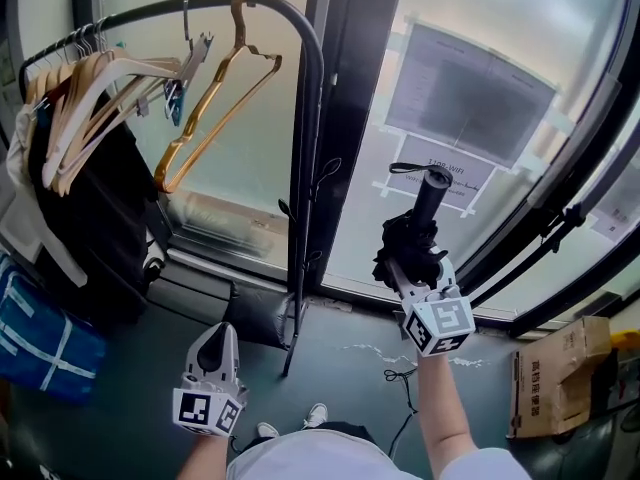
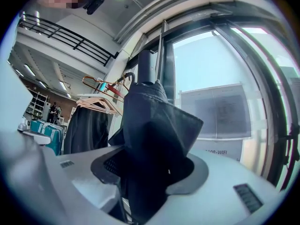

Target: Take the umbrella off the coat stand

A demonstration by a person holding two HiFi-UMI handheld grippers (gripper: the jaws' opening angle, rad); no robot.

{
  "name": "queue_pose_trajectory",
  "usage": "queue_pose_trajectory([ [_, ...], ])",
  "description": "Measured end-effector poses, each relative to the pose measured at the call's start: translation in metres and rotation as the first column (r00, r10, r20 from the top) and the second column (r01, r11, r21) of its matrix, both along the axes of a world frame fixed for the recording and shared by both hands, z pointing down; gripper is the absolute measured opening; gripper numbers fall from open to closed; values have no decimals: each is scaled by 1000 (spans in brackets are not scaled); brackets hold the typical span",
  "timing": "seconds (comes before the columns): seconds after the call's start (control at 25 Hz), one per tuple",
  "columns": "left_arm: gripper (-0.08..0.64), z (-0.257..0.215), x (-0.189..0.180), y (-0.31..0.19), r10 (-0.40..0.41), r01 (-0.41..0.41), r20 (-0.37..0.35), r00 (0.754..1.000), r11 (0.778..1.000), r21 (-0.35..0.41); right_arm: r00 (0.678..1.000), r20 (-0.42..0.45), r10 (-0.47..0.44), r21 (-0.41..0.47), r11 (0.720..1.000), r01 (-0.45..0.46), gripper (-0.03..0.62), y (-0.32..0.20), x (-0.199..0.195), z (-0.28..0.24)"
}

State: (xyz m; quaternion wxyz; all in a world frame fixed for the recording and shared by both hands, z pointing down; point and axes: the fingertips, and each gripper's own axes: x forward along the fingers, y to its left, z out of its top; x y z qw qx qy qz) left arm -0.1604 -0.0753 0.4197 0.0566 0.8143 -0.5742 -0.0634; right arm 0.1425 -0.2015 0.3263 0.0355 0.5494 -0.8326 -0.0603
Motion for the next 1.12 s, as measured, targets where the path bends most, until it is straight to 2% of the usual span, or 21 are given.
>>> queue_pose_trajectory([
  [0.48,26,-35,-1,-4,35,-38,38,999,997,68,996,-1,89,14,996,-89,237,63,49,2],
  [0.92,26,-50,-12,2,23,-30,74,997,994,103,991,18,132,-1,991,-132,238,120,62,13],
  [1.12,26,-52,-23,9,-8,-2,91,996,994,110,988,25,153,0,988,-153,238,143,64,18],
])
